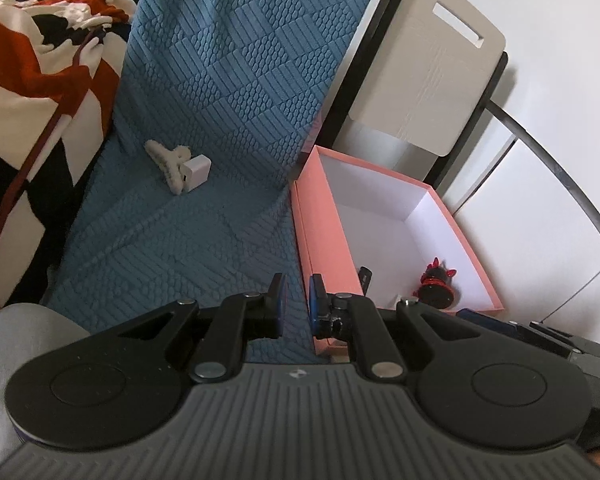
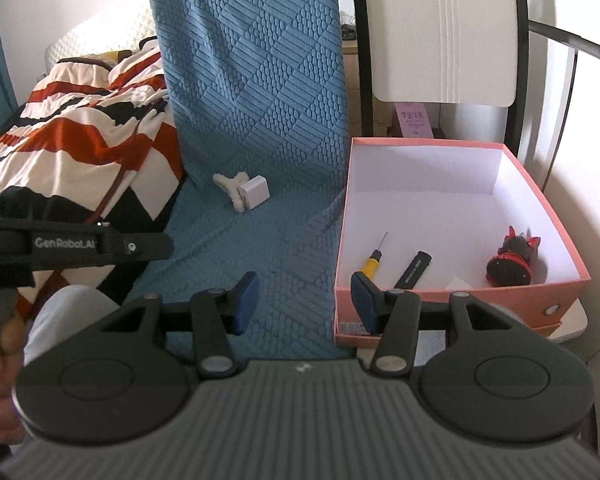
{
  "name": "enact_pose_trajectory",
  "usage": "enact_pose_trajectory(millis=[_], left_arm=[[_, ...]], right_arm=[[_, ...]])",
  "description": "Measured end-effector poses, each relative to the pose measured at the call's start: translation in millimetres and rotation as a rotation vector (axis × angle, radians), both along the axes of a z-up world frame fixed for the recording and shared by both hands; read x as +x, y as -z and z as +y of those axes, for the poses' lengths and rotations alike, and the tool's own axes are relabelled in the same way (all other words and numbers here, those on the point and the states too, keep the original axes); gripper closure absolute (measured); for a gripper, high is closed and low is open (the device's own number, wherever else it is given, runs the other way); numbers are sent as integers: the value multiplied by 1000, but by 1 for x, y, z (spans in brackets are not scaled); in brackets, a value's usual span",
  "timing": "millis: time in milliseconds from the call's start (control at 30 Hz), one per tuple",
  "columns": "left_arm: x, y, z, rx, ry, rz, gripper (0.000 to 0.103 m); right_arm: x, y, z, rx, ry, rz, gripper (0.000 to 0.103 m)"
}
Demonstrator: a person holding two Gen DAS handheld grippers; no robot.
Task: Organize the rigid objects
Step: 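Withdraw both tools from the box back toward the seat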
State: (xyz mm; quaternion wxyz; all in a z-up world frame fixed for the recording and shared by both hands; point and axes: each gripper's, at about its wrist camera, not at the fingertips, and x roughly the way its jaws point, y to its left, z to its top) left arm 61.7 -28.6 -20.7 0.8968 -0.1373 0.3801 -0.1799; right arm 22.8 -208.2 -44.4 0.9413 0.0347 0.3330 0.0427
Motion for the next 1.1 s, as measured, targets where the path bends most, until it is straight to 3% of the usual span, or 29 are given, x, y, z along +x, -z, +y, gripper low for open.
enact_pose_trajectory(millis=[200,400,633,1000,1100], left_arm=[[34,24,2,11,-16,-6,91],[83,69,10,-6,-51,-6,91],[117,87,20,30,-56,14,91],[169,121,55,-40,-107,104,90],[174,125,56,-42,-117,106,69]], right_arm=[[25,20,3,10,-9,6,50],[53,43,10,-5,-29,8,50],[86,52,20,33,-64,33,50],[155,66,31,55,-105,19,50],[178,71,27,66,-97,8,50]])
